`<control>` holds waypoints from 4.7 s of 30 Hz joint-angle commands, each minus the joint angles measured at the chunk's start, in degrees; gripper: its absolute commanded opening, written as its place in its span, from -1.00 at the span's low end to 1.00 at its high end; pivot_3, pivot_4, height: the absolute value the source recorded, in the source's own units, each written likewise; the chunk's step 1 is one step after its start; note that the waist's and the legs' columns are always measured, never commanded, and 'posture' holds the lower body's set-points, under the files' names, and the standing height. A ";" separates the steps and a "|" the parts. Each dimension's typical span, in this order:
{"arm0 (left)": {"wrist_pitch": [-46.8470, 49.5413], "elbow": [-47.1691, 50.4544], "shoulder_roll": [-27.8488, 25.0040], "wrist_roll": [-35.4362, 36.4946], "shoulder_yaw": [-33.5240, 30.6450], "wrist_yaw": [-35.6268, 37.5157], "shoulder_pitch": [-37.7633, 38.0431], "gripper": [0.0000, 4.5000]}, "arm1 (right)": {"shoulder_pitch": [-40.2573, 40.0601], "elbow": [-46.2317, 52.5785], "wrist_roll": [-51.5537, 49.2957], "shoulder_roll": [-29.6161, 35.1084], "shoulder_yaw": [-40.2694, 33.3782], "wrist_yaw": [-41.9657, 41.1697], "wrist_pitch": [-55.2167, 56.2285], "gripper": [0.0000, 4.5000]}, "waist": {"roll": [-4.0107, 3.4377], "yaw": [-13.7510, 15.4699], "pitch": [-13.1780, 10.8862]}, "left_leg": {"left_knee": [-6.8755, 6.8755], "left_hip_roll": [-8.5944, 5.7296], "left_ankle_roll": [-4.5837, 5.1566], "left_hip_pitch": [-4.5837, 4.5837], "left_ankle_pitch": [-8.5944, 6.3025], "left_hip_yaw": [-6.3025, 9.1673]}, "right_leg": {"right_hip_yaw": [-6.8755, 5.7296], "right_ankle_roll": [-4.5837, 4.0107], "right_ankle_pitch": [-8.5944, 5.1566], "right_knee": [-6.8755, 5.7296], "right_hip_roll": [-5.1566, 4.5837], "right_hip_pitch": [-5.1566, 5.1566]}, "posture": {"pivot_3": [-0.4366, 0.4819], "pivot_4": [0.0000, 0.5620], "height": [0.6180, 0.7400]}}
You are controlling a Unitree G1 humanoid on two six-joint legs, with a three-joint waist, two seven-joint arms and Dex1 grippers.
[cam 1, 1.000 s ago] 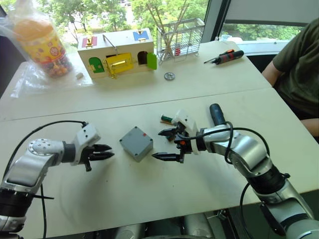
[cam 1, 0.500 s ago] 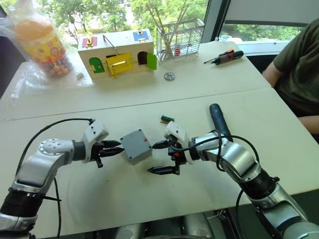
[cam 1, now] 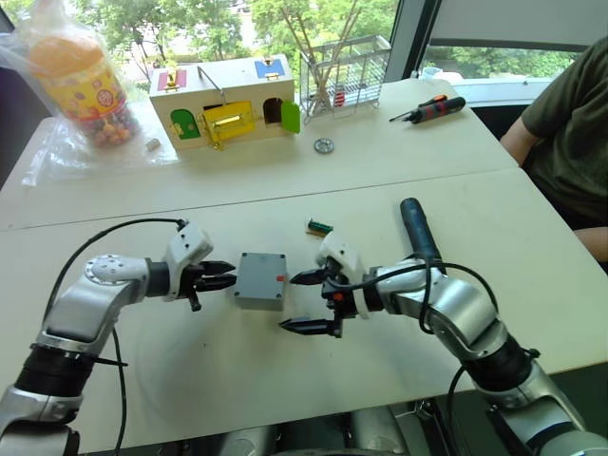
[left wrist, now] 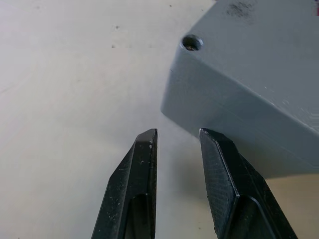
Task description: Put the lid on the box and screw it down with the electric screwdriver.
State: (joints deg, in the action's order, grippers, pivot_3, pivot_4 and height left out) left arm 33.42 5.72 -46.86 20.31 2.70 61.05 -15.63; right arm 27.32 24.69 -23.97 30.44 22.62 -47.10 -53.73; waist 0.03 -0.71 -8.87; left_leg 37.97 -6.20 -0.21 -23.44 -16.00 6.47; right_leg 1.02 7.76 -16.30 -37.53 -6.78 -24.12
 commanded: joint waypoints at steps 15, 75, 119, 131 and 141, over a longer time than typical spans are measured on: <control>8.69 6.71 -0.44 11.69 -6.75 0.86 -10.48 -0.41 | 15.85 -37.21 8.10 -8.55 -11.35 3.87 25.30 0.72 | 0.06 -1.14 0.00 | -0.07 0.01 0.00 -0.01 0.00 -0.08 | 0.01 0.00 0.00 -0.10 -0.01 -0.13 | -0.05 -0.47 1.00; 8.61 12.80 -8.05 13.47 -7.47 4.48 -0.93 -0.41 | 5.09 -9.53 4.83 -11.68 -8.88 -0.99 12.43 -0.99 | 0.04 -1.67 -0.01 | -0.02 0.00 -0.05 -0.01 0.02 -0.05 | 0.06 0.00 0.00 -0.47 -0.01 -0.29 | -0.05 -0.47 1.00; 4.49 9.41 -4.10 7.37 -3.25 2.05 -2.73 -0.41 | 4.67 -16.32 7.47 -13.73 -3.49 2.26 14.96 -0.99 | 0.04 -1.50 -0.01 | -0.03 -0.02 -0.04 -0.01 0.01 -0.04 | 0.05 0.00 0.00 -0.47 0.00 -0.28 | -0.05 -0.47 1.00; 5.74 9.46 -0.60 9.85 -3.65 1.12 -5.71 -0.41 | 5.44 -9.91 4.87 -10.44 -9.13 2.86 13.03 0.50 | 0.04 -1.27 -0.01 | -0.01 -0.04 -0.04 -0.01 0.01 -0.04 | 0.05 0.00 0.00 -0.47 -0.01 -0.28 | -0.05 -0.47 1.00; 5.44 12.13 5.10 12.46 0.37 1.82 -13.74 -0.41 | 16.83 -1.96 -12.74 3.26 -32.09 13.86 -34.71 0.50 | 0.02 0.05 -0.02 | 0.02 -0.09 -0.02 -0.01 0.00 -0.05 | 0.05 -0.01 0.00 -0.45 -0.06 -0.23 | -0.05 -0.47 1.00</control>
State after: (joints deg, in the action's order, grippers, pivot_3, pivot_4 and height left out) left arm 39.62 16.11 -42.09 32.04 2.38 62.43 -28.21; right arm 43.00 21.32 -33.18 30.65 -8.85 -31.34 -78.18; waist 0.06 -0.65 -8.89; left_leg 37.99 -6.30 -0.22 -23.45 -16.00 6.44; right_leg 1.07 7.75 -16.31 -37.95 -6.85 -24.32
